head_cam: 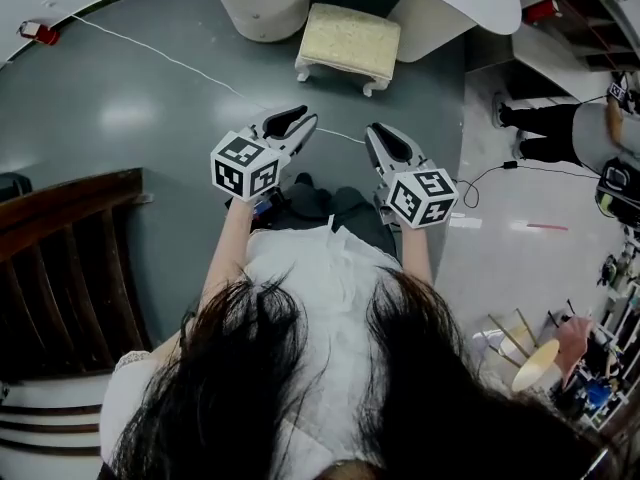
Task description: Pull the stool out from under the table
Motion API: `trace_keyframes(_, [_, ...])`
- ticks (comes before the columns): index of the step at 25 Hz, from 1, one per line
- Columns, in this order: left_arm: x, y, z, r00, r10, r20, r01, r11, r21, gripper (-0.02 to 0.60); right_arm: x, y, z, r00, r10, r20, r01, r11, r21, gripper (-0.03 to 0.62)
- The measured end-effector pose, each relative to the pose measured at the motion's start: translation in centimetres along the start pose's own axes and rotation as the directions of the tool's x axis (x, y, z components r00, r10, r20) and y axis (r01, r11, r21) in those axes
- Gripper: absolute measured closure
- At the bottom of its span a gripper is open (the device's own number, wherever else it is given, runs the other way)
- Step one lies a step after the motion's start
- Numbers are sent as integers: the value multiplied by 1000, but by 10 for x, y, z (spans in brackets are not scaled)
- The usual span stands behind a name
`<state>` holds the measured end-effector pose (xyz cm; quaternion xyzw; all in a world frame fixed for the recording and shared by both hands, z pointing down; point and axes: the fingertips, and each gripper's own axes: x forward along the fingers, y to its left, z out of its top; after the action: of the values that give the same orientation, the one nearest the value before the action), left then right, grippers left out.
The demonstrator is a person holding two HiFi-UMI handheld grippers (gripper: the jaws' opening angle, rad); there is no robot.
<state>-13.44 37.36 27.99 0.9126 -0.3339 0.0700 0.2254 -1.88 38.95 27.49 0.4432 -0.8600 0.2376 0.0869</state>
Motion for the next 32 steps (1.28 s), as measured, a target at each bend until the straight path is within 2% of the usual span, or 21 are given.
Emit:
trace_keyframes(5, [9, 4, -5, 1000, 0, -13, 0, 1000, -17, 485, 1, -18, 0, 1000, -21, -8, 22, 1000, 17, 534])
trace_keyframes(15, [45, 25, -6, 998, 47, -32, -48, 998, -36, 485, 30, -77, -2, 999, 5, -47, -3, 999, 33, 534])
trace_keyframes(21, [85, 67, -11, 994, 80, -78, -84, 995, -53, 485, 59, -132, -5, 996, 5, -87, 0, 998, 56, 534])
trace_keyframes(27, [117, 123, -34, 988, 94, -119, -98, 995, -24, 485, 98, -187, -36, 990, -13, -143, 25, 996, 83, 534])
trace_keyframes(32, [153, 170, -65, 976, 122, -182, -131, 991, -38, 485, 121, -241, -69, 984, -28, -177, 52, 990, 128, 534])
